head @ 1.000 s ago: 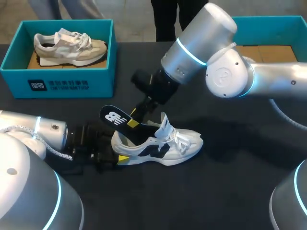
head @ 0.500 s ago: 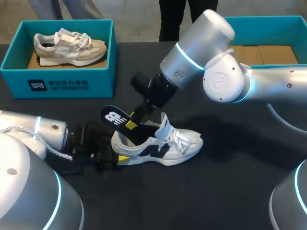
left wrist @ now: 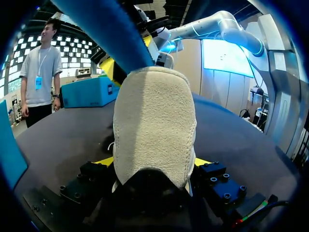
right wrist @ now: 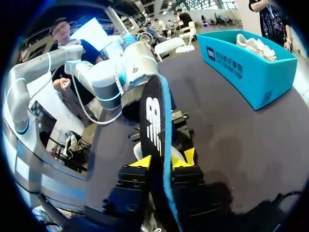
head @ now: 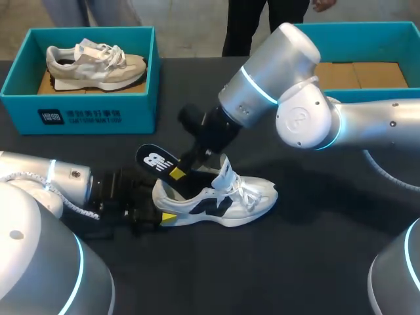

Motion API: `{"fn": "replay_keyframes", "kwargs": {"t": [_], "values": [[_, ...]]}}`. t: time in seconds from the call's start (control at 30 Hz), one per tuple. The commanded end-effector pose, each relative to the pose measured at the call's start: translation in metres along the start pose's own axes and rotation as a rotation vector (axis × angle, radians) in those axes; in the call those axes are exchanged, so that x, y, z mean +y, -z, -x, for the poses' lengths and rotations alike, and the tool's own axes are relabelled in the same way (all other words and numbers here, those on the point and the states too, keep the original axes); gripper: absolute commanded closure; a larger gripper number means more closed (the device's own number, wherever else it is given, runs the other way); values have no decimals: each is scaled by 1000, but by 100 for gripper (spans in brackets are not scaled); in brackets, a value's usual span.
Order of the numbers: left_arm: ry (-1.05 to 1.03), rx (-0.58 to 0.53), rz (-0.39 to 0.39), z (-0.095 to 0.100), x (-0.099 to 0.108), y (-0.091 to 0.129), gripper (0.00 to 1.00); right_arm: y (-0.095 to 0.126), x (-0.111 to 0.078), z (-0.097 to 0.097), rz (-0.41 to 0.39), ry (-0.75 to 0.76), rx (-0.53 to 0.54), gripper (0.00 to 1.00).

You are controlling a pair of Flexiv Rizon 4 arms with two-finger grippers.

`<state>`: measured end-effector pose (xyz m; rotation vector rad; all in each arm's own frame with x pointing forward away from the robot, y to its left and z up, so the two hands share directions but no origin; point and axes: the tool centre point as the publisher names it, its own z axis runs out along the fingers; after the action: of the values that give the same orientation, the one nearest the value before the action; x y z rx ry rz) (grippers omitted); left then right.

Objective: Take the shoe out of the shoebox, open the shoe tongue, remove and reinsert the insole, then place the shoe into the shoebox

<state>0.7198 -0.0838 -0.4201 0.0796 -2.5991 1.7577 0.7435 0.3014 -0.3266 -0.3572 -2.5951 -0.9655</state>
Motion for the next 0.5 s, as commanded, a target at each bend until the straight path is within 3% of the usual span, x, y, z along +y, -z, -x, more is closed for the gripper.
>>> {"fn": "replay_keyframes", "kwargs": {"t": [0.03,0.23,0.5], "values": [[0,-3,0,-1,2,-3,100,-1,4,3,-8,4,8,100],[0,-3,0,-1,2,-3,100,4,8,5,13,30,10,100],[0,-3,0,-1,2,-3,100,24,29,2,65,84,-18,100]]}}
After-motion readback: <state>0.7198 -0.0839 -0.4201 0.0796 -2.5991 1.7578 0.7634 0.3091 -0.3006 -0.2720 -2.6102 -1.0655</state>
